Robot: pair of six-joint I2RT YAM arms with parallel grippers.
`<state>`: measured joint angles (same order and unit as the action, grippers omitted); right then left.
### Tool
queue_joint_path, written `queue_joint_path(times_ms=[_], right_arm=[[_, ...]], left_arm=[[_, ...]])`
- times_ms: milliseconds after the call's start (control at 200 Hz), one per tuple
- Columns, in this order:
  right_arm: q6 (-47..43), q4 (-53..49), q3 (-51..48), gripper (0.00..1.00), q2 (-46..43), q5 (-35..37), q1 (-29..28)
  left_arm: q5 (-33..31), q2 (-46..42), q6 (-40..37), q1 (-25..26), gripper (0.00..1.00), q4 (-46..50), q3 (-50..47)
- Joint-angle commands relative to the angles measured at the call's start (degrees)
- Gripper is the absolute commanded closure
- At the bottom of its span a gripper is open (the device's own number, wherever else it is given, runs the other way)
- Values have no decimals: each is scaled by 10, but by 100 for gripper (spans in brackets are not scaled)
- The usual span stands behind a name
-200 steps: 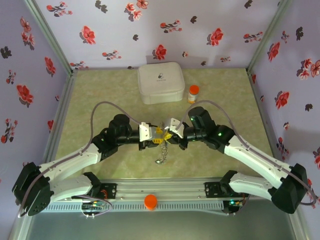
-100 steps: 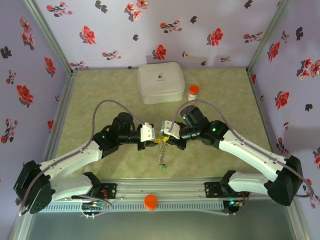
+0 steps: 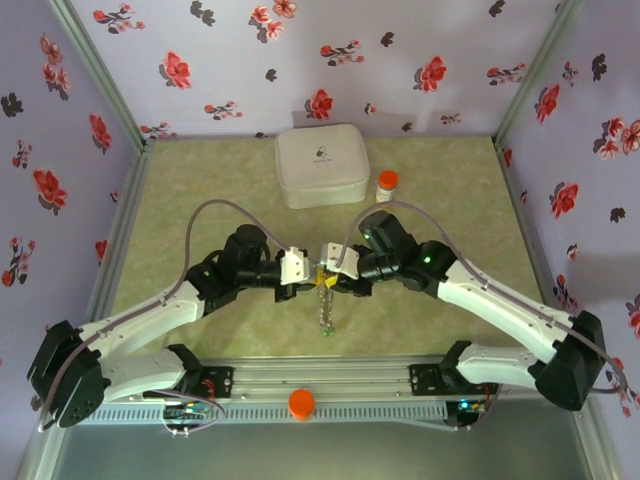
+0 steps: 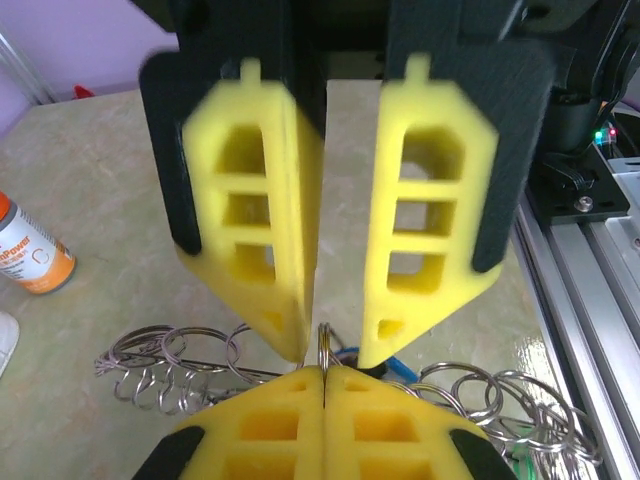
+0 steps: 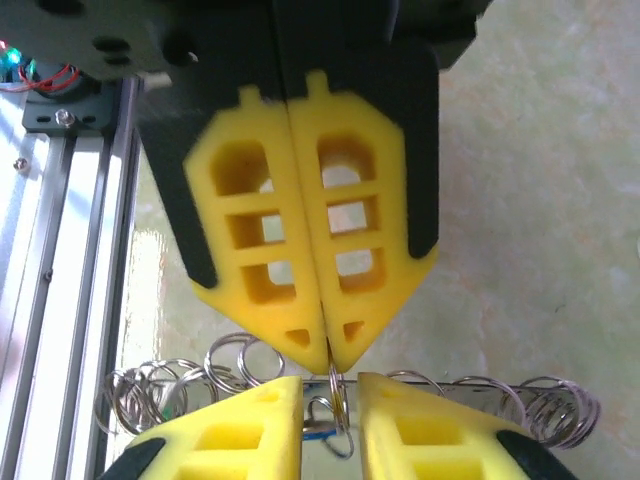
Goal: Put the keys on the keyring
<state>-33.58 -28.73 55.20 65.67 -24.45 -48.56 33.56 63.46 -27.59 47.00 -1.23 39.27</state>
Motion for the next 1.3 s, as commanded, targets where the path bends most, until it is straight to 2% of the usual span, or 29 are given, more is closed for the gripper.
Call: queue_joint_path(times_ms=[0, 120, 260, 525, 665, 965, 1015, 1080, 1295], right_arm=[[28, 63, -31, 73, -42, -35, 18], [64, 117, -70, 71, -73, -52, 30], [83, 161, -107, 71, -95, -34, 33], [103, 189, -117, 72, -93, -63, 34], [105, 192, -116, 80, -82, -69, 34], [108, 178, -98, 98, -76, -73, 34], [98, 159, -86, 100, -71, -69, 34], [79, 127, -67, 100, -64, -63, 32], [10, 19, -1, 100, -31, -26, 11]], left_arm=[[5, -24, 3, 4, 100, -41, -10], [-6, -47, 26, 4, 100, -117, -43], [-2, -62, 64, 3, 100, -189, -72], [23, -57, 101, 1, 100, -234, -88], [24, -53, 106, 1, 100, -250, -91], [7, -51, 92, 0, 100, -223, -85], [-12, -50, 83, 0, 84, -197, -76], [-25, -50, 59, 0, 77, -156, -64], [-33, -43, 16, 1, 77, -68, -29]])
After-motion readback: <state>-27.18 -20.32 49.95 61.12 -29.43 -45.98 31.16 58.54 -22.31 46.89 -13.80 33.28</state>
